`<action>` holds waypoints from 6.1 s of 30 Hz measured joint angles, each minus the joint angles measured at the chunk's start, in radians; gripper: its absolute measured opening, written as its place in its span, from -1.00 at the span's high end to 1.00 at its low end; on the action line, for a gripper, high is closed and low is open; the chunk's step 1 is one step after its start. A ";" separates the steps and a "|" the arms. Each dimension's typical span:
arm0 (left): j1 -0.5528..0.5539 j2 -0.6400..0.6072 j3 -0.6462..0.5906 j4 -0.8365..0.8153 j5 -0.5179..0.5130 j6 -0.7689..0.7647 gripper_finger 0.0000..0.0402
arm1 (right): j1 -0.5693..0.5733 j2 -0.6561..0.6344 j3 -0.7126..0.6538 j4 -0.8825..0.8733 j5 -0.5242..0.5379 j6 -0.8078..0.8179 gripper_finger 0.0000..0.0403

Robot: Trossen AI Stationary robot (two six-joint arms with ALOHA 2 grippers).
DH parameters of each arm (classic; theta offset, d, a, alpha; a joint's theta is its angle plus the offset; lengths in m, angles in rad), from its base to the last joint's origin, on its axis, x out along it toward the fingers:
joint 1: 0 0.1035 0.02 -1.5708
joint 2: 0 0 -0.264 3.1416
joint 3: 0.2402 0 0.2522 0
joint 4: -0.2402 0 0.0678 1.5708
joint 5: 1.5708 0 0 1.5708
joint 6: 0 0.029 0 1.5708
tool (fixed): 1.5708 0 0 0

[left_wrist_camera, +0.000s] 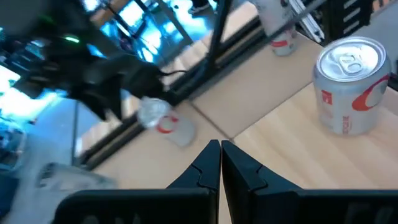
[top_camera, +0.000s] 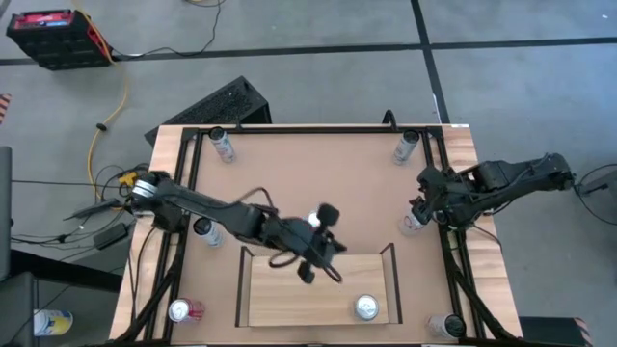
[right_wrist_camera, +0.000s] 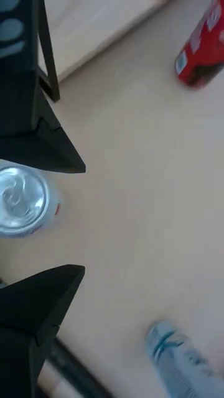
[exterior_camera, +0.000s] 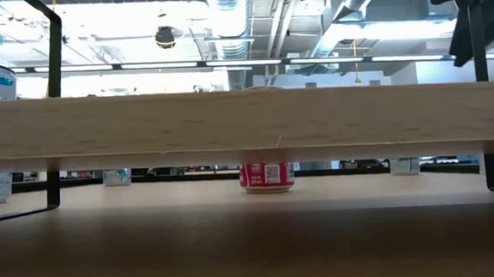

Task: Place canned beverage on shelf
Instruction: Put the silver soda can aligned with the other silver soda can on the shelf

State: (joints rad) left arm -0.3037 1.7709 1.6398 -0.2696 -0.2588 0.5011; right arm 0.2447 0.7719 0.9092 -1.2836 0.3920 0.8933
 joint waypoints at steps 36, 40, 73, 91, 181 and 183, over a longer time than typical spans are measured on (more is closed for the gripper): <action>0.058 -0.392 -0.365 0.143 0.137 -0.106 1.00 | 0.273 -0.004 0.000 -0.083 0.243 0.316 -0.39; 0.141 -0.435 -0.484 0.237 0.234 -0.163 1.00 | 0.273 0.042 0.000 -0.135 0.243 0.437 -0.39; 0.164 -0.461 -0.514 0.283 0.373 -0.138 1.00 | -0.104 0.105 0.000 -0.122 -0.129 -0.013 -0.85; 0.164 -0.461 -0.514 0.253 0.372 -0.144 1.00 | -0.068 0.105 0.000 -0.101 -0.218 0.074 -0.85; 0.169 -0.460 -0.513 0.222 0.384 -0.192 1.00 | 0.134 0.257 -0.077 -0.066 -0.149 0.090 -0.52; 0.169 -0.460 -0.513 0.221 0.384 -0.192 1.00 | 0.134 0.259 -0.053 -0.066 -0.136 0.077 -0.51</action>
State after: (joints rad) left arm -0.1349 1.3106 1.1267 -0.0485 0.1257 0.3088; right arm 0.3783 1.0306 0.8558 -1.3498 0.2563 0.9702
